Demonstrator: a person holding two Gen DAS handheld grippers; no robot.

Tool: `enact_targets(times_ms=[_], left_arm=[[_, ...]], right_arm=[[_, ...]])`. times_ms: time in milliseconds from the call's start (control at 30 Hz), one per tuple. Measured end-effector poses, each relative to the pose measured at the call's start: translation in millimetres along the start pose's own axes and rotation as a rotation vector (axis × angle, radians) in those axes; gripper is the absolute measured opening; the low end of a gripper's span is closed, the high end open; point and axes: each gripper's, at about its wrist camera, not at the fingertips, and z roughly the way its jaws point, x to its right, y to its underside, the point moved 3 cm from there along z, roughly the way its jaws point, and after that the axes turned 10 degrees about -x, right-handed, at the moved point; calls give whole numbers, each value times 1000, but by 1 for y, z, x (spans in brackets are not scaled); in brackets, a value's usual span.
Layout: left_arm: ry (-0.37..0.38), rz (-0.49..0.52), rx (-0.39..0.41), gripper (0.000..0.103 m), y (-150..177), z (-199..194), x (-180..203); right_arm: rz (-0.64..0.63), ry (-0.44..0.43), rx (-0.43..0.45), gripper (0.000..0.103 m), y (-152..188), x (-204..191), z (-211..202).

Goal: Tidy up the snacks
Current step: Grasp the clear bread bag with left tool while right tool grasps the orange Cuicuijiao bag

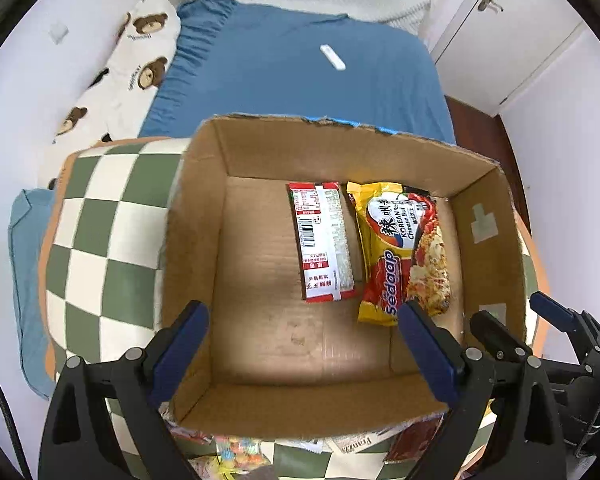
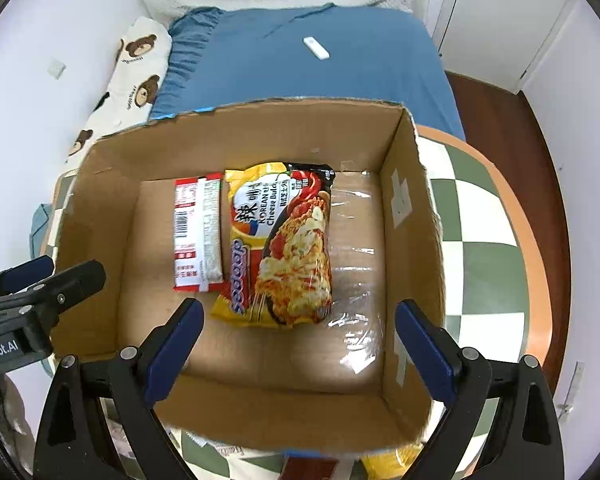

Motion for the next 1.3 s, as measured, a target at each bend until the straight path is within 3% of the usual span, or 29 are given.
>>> enact_targets(times_ms=[167,300,433,600,767,900,1100,1167,1200,1300], left_arm=[[-18,1,132,97,30,-38,0],[-9,13,202,97,66,-64,-2],[-6,27,233,97,114,-75,-12],[-92,83,188,97,187,-43,-28],[-190,172,88,97,253,13,-41],[-218,218,1,97,294,53,-52],[-295,306,-26,97,328,84,-59],[-334,343,-17,97,331,85,-62],[-365,371,-12,97,332,87,-63],[-437,455,-8,97,328,90,-71]], right_arm=[[4,-5,129,98,28,-8,-38],[45,-63,227,98,69,-11,-73],[96,-137,234,98,120,-13,-84],[204,-266,113,98,204,-18,-45],[354,-342,-61,98,297,-17,17],[458,-323,-171,98,360,-14,63],[560,-263,-259,97,413,-16,120],[578,-239,-259,83,419,-19,140],[582,-221,-263,63,419,-20,148],[537,-212,-231,58,408,-30,154]])
